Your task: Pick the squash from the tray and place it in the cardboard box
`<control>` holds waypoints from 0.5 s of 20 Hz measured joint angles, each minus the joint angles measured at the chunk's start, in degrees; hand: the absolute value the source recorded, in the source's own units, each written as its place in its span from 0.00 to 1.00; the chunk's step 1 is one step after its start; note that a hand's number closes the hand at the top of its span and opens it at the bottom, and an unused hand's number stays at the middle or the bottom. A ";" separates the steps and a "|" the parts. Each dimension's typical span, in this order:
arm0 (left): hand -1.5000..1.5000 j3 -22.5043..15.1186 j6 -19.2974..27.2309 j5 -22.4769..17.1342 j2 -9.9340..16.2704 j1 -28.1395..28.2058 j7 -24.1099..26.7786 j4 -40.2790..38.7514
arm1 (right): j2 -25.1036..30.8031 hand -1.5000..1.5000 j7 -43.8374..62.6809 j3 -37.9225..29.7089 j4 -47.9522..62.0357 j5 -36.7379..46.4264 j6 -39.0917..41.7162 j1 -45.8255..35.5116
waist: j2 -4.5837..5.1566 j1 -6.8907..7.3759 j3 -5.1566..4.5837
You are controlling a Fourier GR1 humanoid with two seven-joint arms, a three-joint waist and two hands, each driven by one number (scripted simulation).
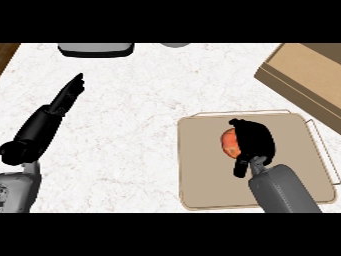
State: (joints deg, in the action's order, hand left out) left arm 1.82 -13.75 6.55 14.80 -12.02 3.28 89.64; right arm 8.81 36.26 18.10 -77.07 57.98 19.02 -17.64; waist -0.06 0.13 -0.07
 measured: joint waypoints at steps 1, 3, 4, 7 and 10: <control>0.50 -0.25 0.21 0.27 -0.40 -0.09 -0.42 0.33 | 0.70 1.00 -1.92 -0.12 0.23 -0.01 -0.38 -0.04 | -0.05 0.01 -0.03; 0.50 -0.31 0.37 0.88 -0.75 0.02 0.36 -0.37 | 0.48 1.00 -3.58 1.23 0.18 1.47 -1.70 0.19 | -0.15 -0.03 -0.12; 0.50 -0.23 0.22 0.80 -0.81 -0.47 -0.06 -0.33 | 0.86 1.00 -4.91 1.39 0.25 2.09 -3.02 0.35 | -0.19 -0.03 -0.15; 0.50 0.17 -0.35 0.83 -0.59 -0.18 -0.02 0.20 | 1.25 1.00 -7.96 1.40 2.13 4.09 -6.22 -0.82 | -0.36 0.07 -0.28; 0.50 -0.25 0.07 1.66 -1.29 -0.31 0.25 -0.48 | 1.90 1.00 -13.28 0.97 5.54 4.25 -8.51 -3.04 | -0.35 0.22 -0.33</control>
State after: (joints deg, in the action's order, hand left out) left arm 1.57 -13.68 8.21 13.51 -12.33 3.53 89.16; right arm 10.71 22.97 19.06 -71.53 62.23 10.51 -20.68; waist -0.41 0.34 -0.40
